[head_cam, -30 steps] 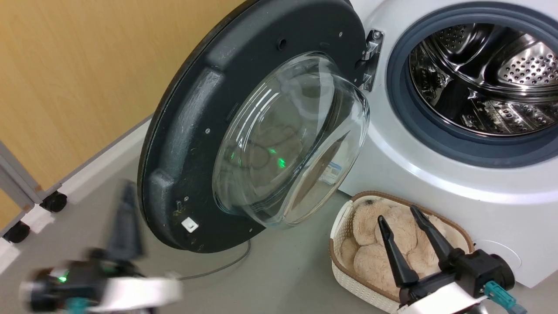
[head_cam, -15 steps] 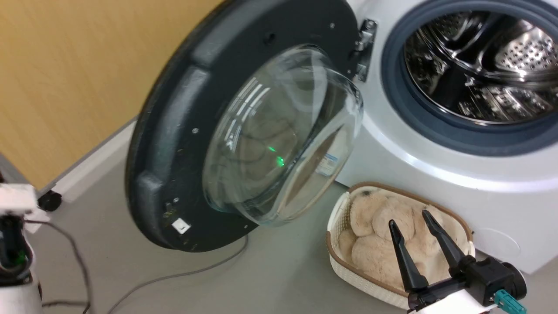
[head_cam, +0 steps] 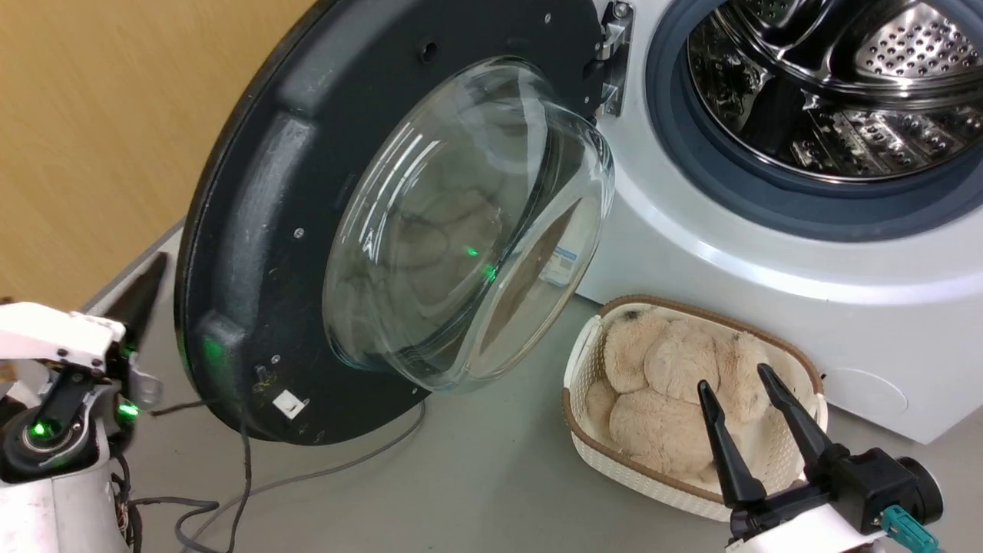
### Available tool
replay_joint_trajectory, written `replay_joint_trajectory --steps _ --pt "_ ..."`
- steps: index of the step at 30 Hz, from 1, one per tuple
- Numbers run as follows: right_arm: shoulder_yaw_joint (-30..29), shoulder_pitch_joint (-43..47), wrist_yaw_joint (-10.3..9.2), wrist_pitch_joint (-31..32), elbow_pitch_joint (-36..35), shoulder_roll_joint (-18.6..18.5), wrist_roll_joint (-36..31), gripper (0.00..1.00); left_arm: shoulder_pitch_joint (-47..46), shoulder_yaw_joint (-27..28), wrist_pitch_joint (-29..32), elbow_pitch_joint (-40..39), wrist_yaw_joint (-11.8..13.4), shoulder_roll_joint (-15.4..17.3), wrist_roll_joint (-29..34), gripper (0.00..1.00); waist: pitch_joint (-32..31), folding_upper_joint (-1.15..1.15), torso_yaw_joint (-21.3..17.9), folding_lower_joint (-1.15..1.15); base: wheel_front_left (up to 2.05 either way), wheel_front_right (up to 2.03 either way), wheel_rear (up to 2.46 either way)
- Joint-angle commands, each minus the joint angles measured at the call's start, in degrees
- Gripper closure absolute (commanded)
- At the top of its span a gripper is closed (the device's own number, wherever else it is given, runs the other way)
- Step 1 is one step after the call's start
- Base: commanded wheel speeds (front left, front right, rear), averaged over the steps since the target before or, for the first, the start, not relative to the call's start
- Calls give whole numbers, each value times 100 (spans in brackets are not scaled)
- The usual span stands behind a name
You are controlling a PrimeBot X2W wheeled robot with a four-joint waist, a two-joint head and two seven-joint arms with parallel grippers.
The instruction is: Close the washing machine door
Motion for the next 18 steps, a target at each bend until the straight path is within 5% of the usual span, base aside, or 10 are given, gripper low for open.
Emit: replay_joint_trajectory --steps 1,11,18 --pt "-7 -82 5 -26 -39 -36 -21 0 76 -29 280 -42 11 -18 -157 100 14 0 -17 0 0 0 0" --pt "-61 -130 5 -26 15 17 -6 0 723 -115 1593 -841 125 -227 -976 100 -77 0 -144 0 0 0 0" --pt "-149 -115 5 -26 68 99 -16 0 1279 -326 1982 -1551 332 -420 -1071 100 -237 0 -397 0 0 0 0"
